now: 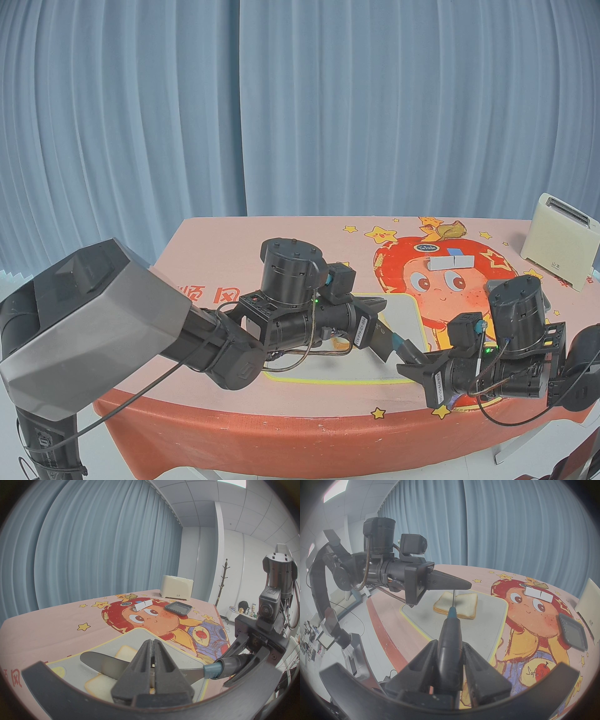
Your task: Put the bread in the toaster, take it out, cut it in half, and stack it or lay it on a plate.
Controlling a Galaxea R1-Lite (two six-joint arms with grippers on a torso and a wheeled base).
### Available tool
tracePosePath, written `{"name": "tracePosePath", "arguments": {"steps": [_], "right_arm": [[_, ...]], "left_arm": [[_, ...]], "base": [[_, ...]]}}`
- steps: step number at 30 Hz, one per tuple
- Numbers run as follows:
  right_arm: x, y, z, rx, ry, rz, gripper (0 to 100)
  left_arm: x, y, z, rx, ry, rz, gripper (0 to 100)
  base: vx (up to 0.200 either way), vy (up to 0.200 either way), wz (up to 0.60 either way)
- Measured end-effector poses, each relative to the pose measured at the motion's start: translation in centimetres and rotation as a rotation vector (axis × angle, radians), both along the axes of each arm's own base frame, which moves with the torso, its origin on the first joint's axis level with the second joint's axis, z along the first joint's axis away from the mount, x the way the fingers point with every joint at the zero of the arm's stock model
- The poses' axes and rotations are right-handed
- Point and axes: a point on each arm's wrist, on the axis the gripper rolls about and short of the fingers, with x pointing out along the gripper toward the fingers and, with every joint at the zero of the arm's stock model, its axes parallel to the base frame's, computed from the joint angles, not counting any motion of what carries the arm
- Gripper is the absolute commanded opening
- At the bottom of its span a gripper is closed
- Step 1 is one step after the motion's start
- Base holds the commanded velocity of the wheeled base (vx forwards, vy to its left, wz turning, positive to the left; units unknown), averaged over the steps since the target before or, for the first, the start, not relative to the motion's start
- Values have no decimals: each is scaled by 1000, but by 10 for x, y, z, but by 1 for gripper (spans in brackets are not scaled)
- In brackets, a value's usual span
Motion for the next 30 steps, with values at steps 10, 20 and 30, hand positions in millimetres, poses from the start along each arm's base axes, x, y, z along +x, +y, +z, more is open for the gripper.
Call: {"name": "tracePosePath", "arguments": {"steps": [10,20,30], "right_arm": [[1,1,1,-1,-12,-11,0],[0,1,-3,-14,-1,-9,0],[2,2,1,-8,-22,-21,0]], "left_arm": [[1,0,-5,8,11,3,0],[1,0,-5,12,16,3,0],[0,1,-10,21,24,12,0]], "base": [[0,0,0],[0,0,0],[0,0,0]]}}
